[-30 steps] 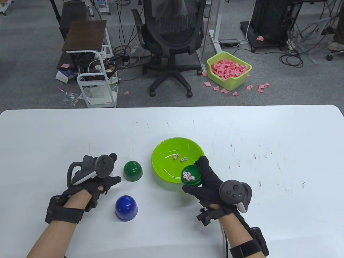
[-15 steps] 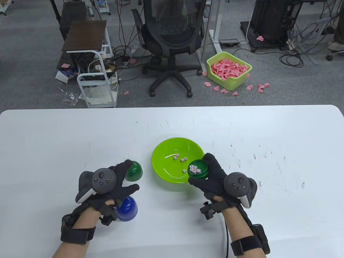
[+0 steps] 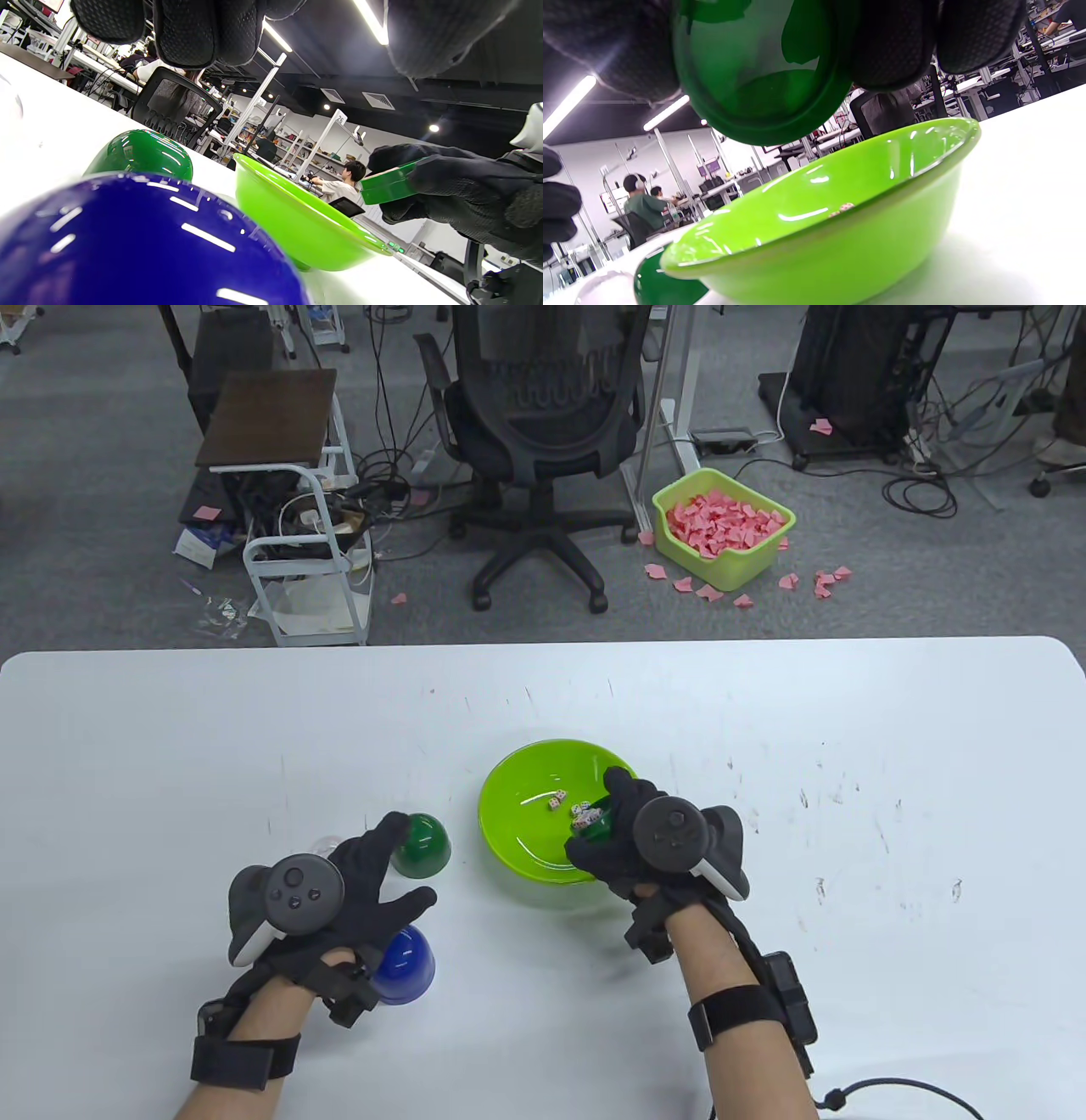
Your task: Pour dice into bowl
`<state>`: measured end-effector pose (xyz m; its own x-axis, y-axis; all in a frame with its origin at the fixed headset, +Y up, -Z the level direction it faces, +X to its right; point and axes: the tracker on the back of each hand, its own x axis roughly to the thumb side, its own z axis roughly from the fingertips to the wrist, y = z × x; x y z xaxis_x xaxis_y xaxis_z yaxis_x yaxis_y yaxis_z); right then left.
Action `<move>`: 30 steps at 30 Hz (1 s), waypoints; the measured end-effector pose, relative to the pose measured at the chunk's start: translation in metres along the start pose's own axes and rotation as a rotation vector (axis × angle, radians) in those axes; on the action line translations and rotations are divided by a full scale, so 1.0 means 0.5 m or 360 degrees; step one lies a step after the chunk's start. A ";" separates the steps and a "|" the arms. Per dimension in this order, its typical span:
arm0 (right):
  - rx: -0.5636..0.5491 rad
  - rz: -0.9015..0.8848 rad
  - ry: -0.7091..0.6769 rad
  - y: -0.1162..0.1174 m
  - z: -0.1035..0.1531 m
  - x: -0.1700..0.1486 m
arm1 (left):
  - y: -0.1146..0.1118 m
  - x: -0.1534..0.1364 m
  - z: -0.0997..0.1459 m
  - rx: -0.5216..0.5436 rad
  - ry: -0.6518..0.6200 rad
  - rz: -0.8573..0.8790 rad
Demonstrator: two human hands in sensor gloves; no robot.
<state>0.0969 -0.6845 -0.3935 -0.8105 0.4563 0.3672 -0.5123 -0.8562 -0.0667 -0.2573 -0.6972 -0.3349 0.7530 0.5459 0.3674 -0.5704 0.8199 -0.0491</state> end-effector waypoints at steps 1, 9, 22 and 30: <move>0.0035 0.0021 0.0010 0.002 -0.009 0.001 | 0.001 -0.003 0.000 0.0000 0.0003 0.0015; 0.0251 0.0181 0.0085 0.010 -0.051 0.009 | 0.000 -0.006 0.000 -0.0013 0.0001 0.0075; 0.0636 0.0561 0.0185 0.044 -0.106 0.042 | 0.000 -0.009 0.002 -0.0033 0.0023 0.0109; 0.0747 0.0762 0.0265 0.056 -0.122 0.046 | -0.001 -0.010 0.001 -0.0045 0.0031 0.0102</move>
<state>0.0468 -0.6832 -0.4436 -0.9689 0.0008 0.2474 0.0596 -0.9699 0.2363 -0.2608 -0.7005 -0.3363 0.7215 0.6005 0.3447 -0.6085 0.7874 -0.0980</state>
